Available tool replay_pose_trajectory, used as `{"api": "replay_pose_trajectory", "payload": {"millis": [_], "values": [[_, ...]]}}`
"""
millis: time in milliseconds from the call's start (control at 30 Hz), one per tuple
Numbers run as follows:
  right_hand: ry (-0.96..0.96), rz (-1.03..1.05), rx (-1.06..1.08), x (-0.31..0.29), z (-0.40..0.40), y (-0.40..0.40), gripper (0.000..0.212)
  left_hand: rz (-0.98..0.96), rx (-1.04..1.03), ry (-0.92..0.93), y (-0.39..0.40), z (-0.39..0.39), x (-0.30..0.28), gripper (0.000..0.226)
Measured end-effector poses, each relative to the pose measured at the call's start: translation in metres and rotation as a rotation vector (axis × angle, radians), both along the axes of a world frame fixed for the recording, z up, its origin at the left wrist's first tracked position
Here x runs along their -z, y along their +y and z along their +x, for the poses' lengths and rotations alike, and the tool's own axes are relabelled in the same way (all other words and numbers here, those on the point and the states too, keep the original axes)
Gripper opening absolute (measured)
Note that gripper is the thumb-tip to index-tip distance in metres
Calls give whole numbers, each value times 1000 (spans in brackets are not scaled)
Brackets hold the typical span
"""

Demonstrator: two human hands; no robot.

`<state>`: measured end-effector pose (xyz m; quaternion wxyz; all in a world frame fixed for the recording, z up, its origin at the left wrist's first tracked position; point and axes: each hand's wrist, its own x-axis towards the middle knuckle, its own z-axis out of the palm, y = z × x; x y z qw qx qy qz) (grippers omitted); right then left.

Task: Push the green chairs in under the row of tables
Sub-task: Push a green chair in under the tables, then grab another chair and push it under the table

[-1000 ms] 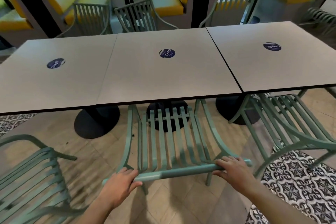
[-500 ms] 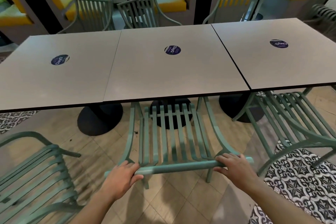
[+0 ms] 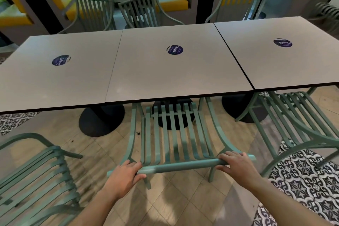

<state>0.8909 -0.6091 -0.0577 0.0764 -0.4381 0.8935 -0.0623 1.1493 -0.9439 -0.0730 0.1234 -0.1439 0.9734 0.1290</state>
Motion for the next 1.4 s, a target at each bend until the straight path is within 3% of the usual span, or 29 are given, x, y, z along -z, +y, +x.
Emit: {"api": "replay_pose_trajectory", "payload": {"millis": [100, 367, 700, 833, 1000, 1200, 1400], "values": [[-35, 57, -5, -5, -2, -4, 65, 0, -6, -9, -2, -3, -2, 43], [-133, 80, 69, -8, -4, -13, 33, 24, -31, -23, -6, -11, -6, 31], [-94, 122, 130, -17, 22, -29, 39, -52, -59, -17, -3, -4, -17, 41], [-147, 10, 105, -35, 55, -51, 39, 59, -289, 157, -5, 15, -33, 24], [-236, -156, 28, -51, 127, -86, 38, 261, -782, 441, -11, 75, -52, 12], [-428, -162, -215, -44, 197, -152, 43, 231, -1120, 390, 1, 186, -68, 7], [-478, -184, -407, -50, 268, -217, 42, 184, -1338, 425, -12, 294, -96, 7]]}}
